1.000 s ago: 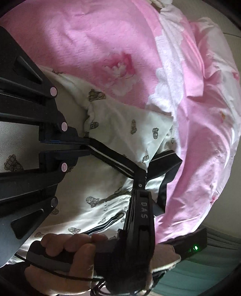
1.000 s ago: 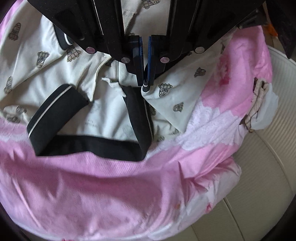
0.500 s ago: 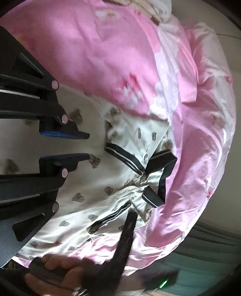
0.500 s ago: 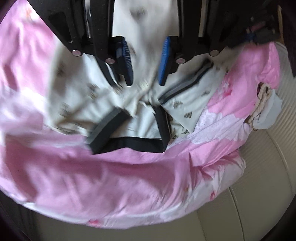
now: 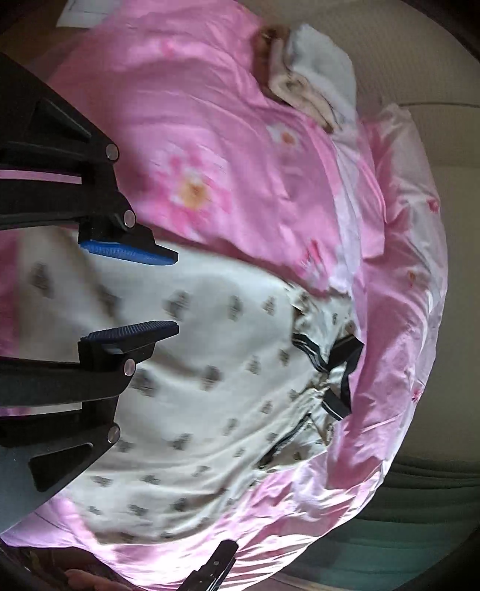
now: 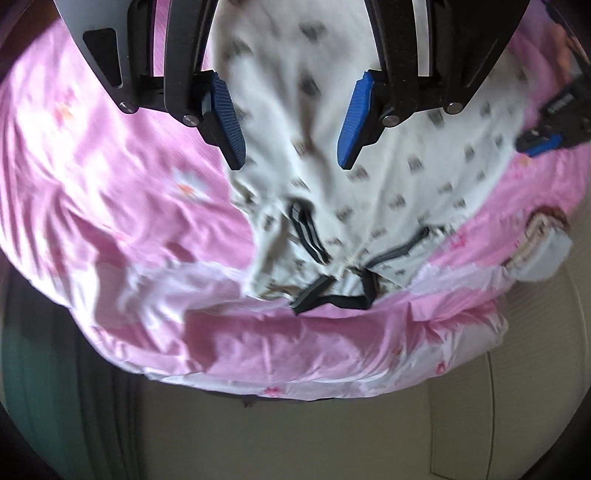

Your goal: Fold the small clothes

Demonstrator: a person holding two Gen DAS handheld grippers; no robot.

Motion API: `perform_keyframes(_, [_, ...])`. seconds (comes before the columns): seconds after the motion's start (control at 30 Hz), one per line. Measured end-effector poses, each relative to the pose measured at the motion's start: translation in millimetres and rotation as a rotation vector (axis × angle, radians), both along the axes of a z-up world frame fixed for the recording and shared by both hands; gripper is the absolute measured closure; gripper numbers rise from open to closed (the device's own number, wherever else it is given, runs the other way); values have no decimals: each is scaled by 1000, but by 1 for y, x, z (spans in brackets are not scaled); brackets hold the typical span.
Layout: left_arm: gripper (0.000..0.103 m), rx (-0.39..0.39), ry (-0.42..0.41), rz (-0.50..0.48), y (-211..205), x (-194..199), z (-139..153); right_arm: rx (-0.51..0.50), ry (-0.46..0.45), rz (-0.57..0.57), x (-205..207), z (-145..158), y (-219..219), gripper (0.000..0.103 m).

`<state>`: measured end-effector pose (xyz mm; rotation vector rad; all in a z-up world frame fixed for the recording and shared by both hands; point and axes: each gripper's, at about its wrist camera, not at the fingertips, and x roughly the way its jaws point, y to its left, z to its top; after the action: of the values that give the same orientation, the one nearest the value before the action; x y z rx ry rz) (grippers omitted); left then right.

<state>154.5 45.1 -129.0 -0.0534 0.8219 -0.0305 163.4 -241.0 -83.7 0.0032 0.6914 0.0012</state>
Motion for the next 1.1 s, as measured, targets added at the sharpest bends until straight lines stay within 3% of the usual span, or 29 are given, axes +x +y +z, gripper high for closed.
perform_keyframes(0.23, [63,21,-36,89,5,-59,-12,59,41,-154,-61,-24,-27,49])
perform_keyframes(0.43, [63,27,-48,142,11,-81,-22,53,55,-193,-88,-40,-33,49])
perform_keyframes(0.7, [62,13,-39,170,16,-85,-29,114,74,-211,-99,-54,-35,49])
perform_keyframes(1.1, [61,-73,34,184,27,-75,-47,113,112,-216,-101,-69,-31,49])
